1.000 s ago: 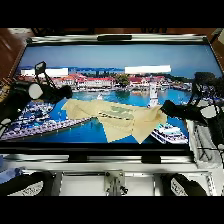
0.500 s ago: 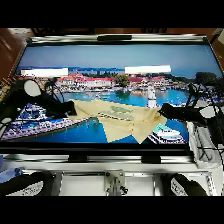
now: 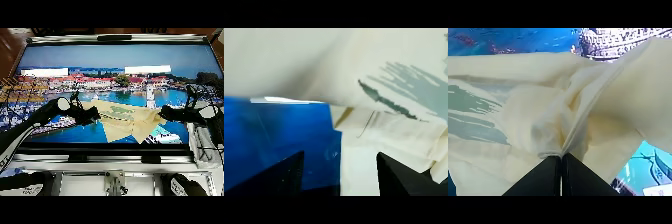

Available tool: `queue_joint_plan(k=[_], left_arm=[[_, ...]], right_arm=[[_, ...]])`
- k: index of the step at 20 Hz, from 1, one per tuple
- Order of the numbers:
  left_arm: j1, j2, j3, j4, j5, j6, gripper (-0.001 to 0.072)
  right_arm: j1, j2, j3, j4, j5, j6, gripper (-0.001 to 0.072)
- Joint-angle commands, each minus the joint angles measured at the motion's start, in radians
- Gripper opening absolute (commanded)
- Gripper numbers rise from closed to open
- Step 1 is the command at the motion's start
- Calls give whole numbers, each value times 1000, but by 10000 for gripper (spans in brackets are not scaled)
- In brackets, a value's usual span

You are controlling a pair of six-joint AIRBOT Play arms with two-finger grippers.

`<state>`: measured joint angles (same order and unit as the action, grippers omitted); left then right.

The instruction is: Fold the shirts.

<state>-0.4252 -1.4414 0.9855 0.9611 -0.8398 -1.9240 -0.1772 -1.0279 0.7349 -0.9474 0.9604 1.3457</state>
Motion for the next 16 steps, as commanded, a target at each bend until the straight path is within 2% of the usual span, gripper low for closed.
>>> queue_joint_plan(k=[1,4,5,10,11,13,16], left_arm=[[-27,-60,-7,-98,146,-3,518],[-36,-72,-7,-102,222,-4,517],[-37,-77,-7,-102,243,-4,479],[-36,-79,-6,-102,325,-3,138],[-36,-77,-5,-101,328,3,32],[-36,-62,14,-101,323,105,28],[-26,33,103,-73,297,256,26]], right_arm=[[0,-1,0,-5,5,0,63],[0,-1,0,-4,7,0,63],[0,-1,0,-5,7,0,63],[0,-1,0,-4,12,3,63],[0,-1,0,-4,12,3,63],[0,-1,1,-5,11,-7,63],[-3,-1,88,-5,28,-93,63]])
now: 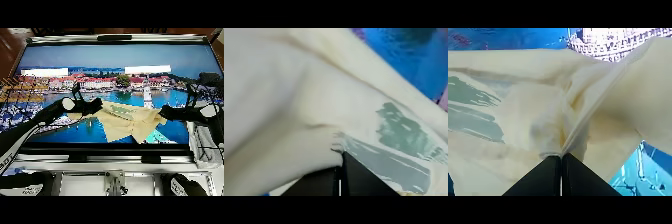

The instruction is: Fold the shirts.

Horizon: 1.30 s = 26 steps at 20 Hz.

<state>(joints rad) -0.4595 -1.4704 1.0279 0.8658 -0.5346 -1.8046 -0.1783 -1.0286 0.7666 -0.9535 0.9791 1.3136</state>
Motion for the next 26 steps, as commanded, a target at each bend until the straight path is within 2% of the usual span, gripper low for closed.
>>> queue_joint_plan(k=[1,3,4,6,10,12,15,17,18,21,22,24,26], left_arm=[[14,113,119,52,-26,198,27],[22,229,276,116,-77,329,27],[24,285,367,140,-103,360,26],[39,400,566,171,-140,359,26],[81,612,772,180,-212,266,27],[85,703,772,270,-336,149,26],[85,762,768,500,-719,-37,27],[85,762,732,587,-914,-56,27],[85,761,688,615,-967,-56,27],[85,759,449,623,-961,-60,27],[85,758,348,617,-942,-60,28],[85,757,123,591,-863,-60,28],[85,740,-60,547,-734,-74,28]], right_arm=[[-1,0,129,3,10,-88,63],[-1,8,328,2,2,-106,63],[-1,19,443,3,-3,-118,63],[-1,53,701,2,-28,-141,63],[-1,148,1114,-26,-105,-185,62],[-1,203,1205,-60,-102,-182,63],[-1,281,1210,-118,-24,-148,63],[-1,283,1210,-163,158,-114,63],[-1,269,1209,-180,282,-101,63],[-1,173,1162,-210,690,-29,62],[4,156,1100,-213,750,-16,63],[31,153,906,-248,697,-6,62],[46,146,692,-285,542,-5,62]])
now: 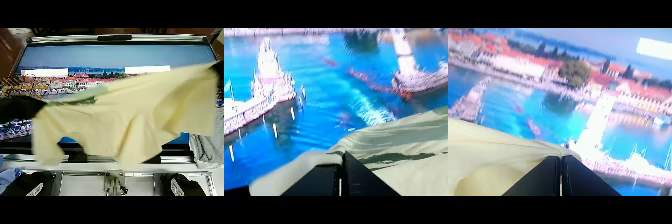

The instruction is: Fold the shirts.

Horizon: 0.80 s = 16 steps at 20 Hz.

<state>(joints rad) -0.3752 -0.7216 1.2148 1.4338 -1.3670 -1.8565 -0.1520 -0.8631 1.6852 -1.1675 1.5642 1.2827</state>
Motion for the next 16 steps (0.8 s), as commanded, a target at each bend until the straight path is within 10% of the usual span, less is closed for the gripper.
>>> queue_joint_plan(k=[1,7,11,12,14,16], left_arm=[[1,-32,-310,-48,177,-33,28],[1,-318,-320,-156,558,-34,28],[1,-468,-265,-178,628,-34,29],[1,-489,-253,-178,625,-29,77],[20,-500,-214,-172,588,34,594],[113,-500,-113,-119,385,68,629]], right_arm=[[21,-35,-323,-69,-143,26,62],[21,-369,-523,187,-723,210,63],[21,-548,-523,473,-839,198,63],[21,-569,-523,497,-838,197,83],[11,-565,-519,563,-831,130,480],[-37,-529,-484,586,-755,45,570]])
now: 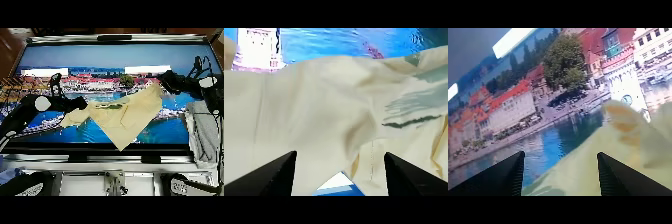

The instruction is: Fold the shirts.

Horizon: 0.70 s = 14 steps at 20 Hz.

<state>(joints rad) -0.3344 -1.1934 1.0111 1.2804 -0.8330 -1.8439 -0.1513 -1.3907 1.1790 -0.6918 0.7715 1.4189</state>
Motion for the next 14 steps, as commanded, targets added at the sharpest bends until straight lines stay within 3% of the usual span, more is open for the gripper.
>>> queue_joint_plan(k=[1,4,6,7,11,14], left_arm=[[133,-28,149,84,-270,56,629],[338,-27,246,160,-523,158,627],[445,-28,203,159,-563,156,627],[476,-28,154,153,-558,156,627],[496,-39,-80,25,-386,217,627],[496,-93,-159,-124,-262,276,626]], right_arm=[[-74,24,46,79,108,-101,570],[-174,101,71,-189,370,-78,568],[-184,126,42,-435,552,-41,568],[-183,137,-4,-478,608,-42,568],[-183,167,-221,-333,635,-77,569],[-183,167,-267,-255,636,-92,570]])
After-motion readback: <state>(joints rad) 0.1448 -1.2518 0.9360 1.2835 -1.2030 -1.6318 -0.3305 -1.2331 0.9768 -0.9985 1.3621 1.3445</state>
